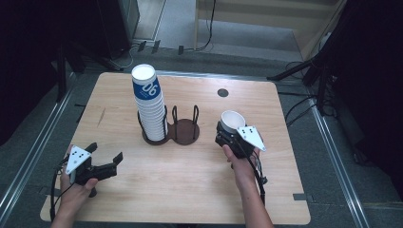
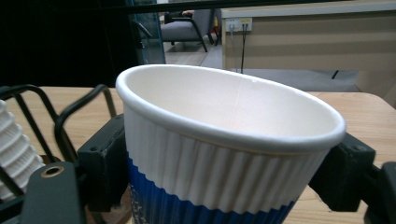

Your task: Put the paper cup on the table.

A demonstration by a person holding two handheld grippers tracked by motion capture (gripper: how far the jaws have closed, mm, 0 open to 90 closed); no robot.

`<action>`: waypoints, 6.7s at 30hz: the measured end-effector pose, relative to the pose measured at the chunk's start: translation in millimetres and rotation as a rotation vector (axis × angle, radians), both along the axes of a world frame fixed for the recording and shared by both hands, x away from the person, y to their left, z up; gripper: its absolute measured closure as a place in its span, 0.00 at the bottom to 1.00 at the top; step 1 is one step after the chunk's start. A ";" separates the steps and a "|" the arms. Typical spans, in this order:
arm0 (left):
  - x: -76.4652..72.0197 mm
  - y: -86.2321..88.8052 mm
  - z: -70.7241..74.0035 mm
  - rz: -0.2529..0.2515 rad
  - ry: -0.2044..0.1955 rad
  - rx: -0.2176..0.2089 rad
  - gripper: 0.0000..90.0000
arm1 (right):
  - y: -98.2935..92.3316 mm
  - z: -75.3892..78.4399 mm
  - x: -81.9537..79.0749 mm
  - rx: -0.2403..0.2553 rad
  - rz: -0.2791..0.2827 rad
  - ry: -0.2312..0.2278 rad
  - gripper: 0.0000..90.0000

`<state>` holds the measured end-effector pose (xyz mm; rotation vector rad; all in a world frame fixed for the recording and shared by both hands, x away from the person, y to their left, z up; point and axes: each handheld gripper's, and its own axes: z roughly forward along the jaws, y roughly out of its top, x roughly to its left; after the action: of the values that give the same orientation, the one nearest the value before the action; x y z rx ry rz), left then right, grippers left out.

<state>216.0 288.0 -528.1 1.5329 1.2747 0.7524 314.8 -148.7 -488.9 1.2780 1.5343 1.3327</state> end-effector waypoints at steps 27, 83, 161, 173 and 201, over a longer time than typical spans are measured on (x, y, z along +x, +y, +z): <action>3.9 25.2 -15.8 0.068 0.026 -0.039 0.00 | -22.4 -41.6 35.6 -0.082 -0.113 0.012 0.21; 5.5 26.0 -18.5 0.062 0.043 -0.067 0.00 | -13.6 -52.3 35.9 -0.128 -0.145 0.061 0.16; 5.5 24.3 -20.1 0.057 0.055 -0.060 0.00 | -136.8 -25.8 -41.6 -0.060 -0.145 0.080 0.03; 5.5 24.2 -20.2 0.057 0.056 -0.060 0.00 | -156.6 -33.9 -55.0 -0.063 -0.177 0.095 0.03; 5.3 24.0 -20.1 0.057 0.056 -0.062 0.00 | -192.3 -50.6 -86.1 -0.098 -0.231 0.123 0.03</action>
<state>221.3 312.0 -548.2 1.4820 1.3765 0.7041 228.7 -341.0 -539.5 1.4482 1.4644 1.0372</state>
